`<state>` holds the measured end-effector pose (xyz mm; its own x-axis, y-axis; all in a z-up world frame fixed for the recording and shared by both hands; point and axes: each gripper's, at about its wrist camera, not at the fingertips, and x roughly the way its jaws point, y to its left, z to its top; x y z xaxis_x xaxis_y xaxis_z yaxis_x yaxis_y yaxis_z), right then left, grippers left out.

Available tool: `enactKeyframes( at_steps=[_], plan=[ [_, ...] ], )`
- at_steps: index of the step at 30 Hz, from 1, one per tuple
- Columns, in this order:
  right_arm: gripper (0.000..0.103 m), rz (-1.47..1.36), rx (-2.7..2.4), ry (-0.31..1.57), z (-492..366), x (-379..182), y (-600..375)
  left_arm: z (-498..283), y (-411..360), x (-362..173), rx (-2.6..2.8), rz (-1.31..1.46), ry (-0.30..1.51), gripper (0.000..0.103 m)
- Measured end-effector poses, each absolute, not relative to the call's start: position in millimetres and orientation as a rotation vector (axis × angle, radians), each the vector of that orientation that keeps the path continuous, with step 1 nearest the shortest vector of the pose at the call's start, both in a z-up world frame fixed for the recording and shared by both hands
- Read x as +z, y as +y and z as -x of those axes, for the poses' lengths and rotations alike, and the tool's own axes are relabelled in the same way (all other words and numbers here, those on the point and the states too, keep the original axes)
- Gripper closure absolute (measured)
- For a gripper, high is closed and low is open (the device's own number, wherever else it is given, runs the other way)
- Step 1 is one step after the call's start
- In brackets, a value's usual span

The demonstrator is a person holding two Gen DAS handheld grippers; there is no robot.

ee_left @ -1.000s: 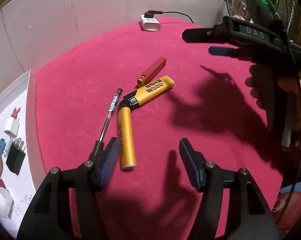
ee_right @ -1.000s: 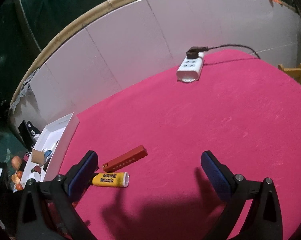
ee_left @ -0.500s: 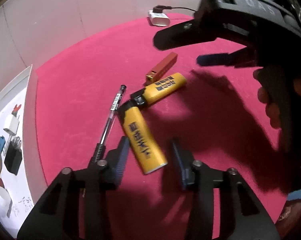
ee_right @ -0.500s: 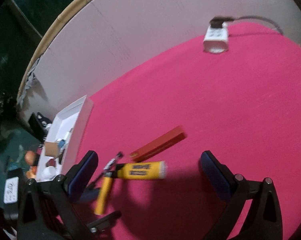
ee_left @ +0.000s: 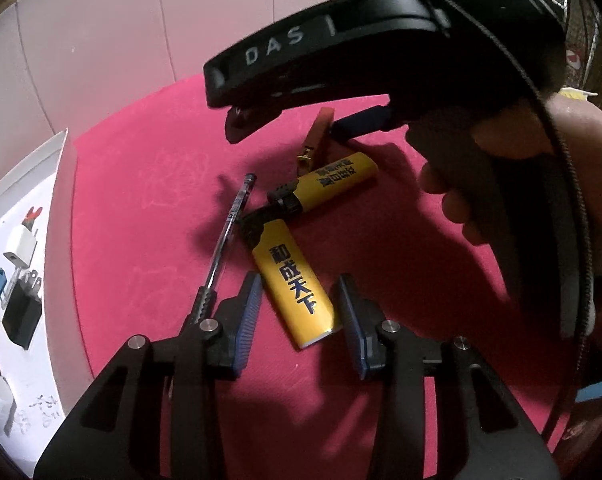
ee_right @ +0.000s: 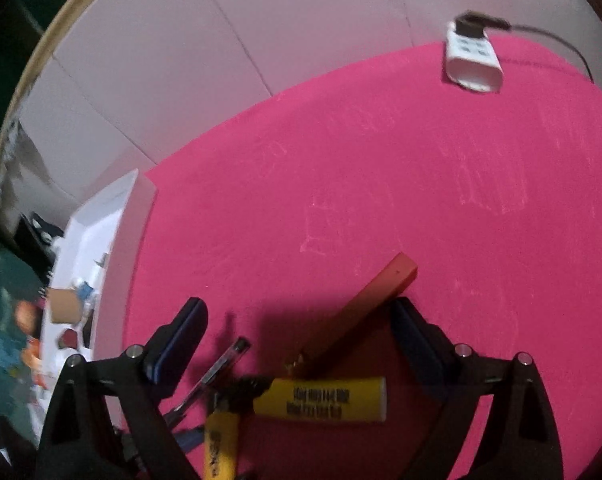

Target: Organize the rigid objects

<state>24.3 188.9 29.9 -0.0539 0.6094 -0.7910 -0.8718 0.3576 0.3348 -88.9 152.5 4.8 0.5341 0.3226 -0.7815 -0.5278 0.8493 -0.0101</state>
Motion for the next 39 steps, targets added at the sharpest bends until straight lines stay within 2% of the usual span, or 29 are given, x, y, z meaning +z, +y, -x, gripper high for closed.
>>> enactKeyframes(
  at_steps=[4, 6, 7, 8, 10, 14, 18, 19, 20, 21, 22, 23, 29, 39],
  plan=[
    [0.01, 0.324, 1.266, 1.062, -26.0, 29.1, 186.8, 95.2, 152.6, 3.7, 0.509, 0.265, 0.844, 0.064],
    [0.016, 0.327, 1.255, 1.058, -28.3, 29.4, 184.5, 97.9, 150.1, 1.9, 0.513, 0.257, 0.839, 0.064],
    [0.031, 0.332, 1.242, 1.046, -28.9, 31.2, 182.6, 98.2, 148.9, 1.7, 0.515, 0.252, 0.839, 0.063],
    [0.053, 0.336, 1.246, 1.041, -29.6, 31.1, 181.5, 99.3, 148.2, 1.5, 0.515, 0.249, 0.838, 0.063],
    [0.075, 0.338, 1.25, 1.042, -34.6, 29.4, 177.1, 101.5, 147.3, 1.6, 0.513, 0.252, 0.833, 0.063],
    [0.08, 0.36, 1.267, 1.013, -28.9, 30.1, 177.1, 104.3, 145.6, 1.8, 0.526, 0.255, 0.832, 0.063],
    [0.079, 0.481, 1.294, 0.926, -3.7, 30.6, 189.2, 100.1, 142.7, 2.1, 0.54, 0.262, 0.833, 0.064],
    [0.079, 0.501, 1.293, 0.906, 0.2, 30.8, 191.7, 99.7, 142.1, 2.2, 0.544, 0.262, 0.834, 0.065],
    [0.08, 0.511, 1.294, 0.893, 2.0, 30.8, 193.0, 100.2, 141.5, 2.6, 0.552, 0.26, 0.833, 0.071],
    [0.082, 0.511, 1.301, 0.888, 2.1, 30.8, 192.8, 100.8, 141.1, 2.8, 0.559, 0.266, 0.831, 0.075],
    [0.093, 0.499, 1.31, 0.892, 0.7, 30.7, 191.5, 103.2, 142.5, 3.2, 0.561, 0.283, 0.824, 0.077],
    [0.093, 0.48, 1.322, 0.902, -1.4, 30.8, 188.9, 107.9, 144.9, 3.9, 0.563, 0.311, 0.812, 0.08],
    [0.093, 0.328, 1.366, 0.875, -12.8, 48.7, 156.0, 126.5, 145.9, 11.7, 0.576, 0.363, 0.762, 0.08],
    [0.093, 0.123, 1.461, 0.802, -6.2, 100.9, 113.6, 146.1, 132.7, 59.8, 0.647, 0.313, 0.645, 0.08]
  ],
)
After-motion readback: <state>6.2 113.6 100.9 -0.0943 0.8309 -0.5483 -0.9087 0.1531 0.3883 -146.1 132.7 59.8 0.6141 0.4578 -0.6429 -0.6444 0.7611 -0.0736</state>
